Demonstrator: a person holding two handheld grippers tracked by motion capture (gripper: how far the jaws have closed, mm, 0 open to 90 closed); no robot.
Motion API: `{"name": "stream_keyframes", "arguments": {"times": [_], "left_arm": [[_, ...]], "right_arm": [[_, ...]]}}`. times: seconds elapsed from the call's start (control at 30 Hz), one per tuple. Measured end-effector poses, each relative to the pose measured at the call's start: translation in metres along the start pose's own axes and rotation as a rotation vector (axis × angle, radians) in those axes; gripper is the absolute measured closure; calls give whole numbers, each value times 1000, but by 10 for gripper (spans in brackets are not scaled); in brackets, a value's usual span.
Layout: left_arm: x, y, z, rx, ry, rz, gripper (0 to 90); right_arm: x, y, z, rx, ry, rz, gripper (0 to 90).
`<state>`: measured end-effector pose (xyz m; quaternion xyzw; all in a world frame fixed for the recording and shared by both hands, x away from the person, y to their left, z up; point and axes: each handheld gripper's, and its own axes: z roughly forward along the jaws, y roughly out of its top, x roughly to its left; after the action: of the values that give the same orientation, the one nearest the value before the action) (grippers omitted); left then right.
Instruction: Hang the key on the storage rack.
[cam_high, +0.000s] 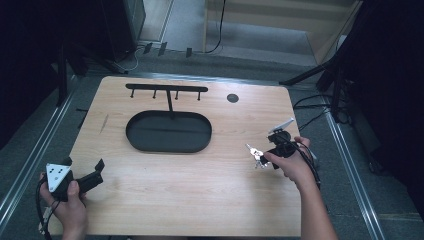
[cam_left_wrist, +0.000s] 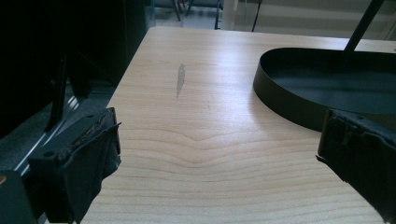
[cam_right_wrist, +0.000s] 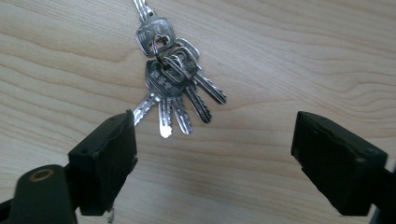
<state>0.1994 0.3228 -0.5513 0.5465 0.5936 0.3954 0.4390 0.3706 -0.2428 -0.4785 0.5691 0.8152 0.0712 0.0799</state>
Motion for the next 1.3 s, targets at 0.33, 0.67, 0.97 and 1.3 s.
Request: {"name": "stream_keyframes", "arguments": {"times": [0.33, 0.67, 0.97, 1.3], "left_arm": [[1, 0, 0, -2, -4, -8, 0], [1, 0, 0, -3, -4, -9, 0], [0, 0, 0, 0, -2, -5, 0], [0, 0, 1, 1, -1, -3, 0]], "right_arm": [[13, 24, 29, 101, -29, -48, 115], [11, 18, 37, 22, 19, -79, 226], [-7, 7, 28, 12, 55, -71, 836], [-1, 21, 2, 32, 53, -137, 841]]}}
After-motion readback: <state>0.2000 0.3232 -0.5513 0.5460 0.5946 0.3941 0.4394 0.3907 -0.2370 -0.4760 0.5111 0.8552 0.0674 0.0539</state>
